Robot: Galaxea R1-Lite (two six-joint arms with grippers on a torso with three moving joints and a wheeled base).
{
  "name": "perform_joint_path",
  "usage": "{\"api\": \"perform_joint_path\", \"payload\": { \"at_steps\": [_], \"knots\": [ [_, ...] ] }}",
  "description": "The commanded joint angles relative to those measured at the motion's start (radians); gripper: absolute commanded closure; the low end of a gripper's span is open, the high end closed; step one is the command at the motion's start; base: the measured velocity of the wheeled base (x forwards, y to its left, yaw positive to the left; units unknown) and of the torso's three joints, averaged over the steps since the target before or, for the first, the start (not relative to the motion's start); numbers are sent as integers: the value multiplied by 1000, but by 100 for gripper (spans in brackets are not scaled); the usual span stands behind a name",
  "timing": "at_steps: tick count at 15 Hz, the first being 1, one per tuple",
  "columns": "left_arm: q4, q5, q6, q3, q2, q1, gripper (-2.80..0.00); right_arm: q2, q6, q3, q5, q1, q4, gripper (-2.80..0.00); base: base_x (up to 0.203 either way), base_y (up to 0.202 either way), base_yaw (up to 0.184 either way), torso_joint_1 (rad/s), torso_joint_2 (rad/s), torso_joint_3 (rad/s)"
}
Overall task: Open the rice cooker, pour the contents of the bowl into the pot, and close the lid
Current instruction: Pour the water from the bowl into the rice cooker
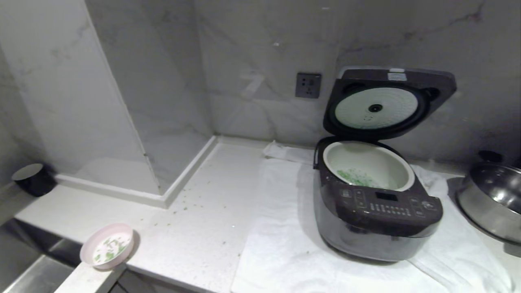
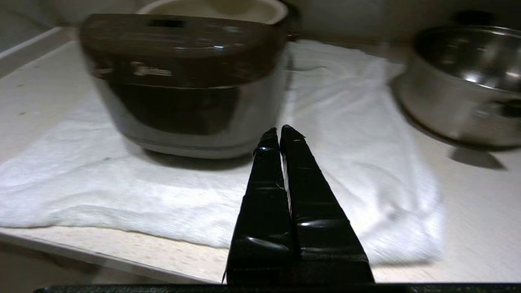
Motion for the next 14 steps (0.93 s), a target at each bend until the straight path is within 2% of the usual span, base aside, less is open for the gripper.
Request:
{"api": "perform_joint_path", "payload": {
  "at_steps": [1, 7, 14],
  "knots": [
    [-2, 1, 0, 14, 0, 0, 0, 2, 0, 2, -1, 0, 0, 0, 3, 11, -176, 4, 7, 0],
    [-4, 1, -10, 14, 0, 0, 0, 2, 0, 2, 1, 0, 0, 0, 1, 4, -148, 4, 2, 2],
    [-4, 5, -28, 14, 0, 0, 0, 2, 0, 2, 1, 0, 0, 0, 0, 0, 0, 0, 0, 0]
  ]
}}
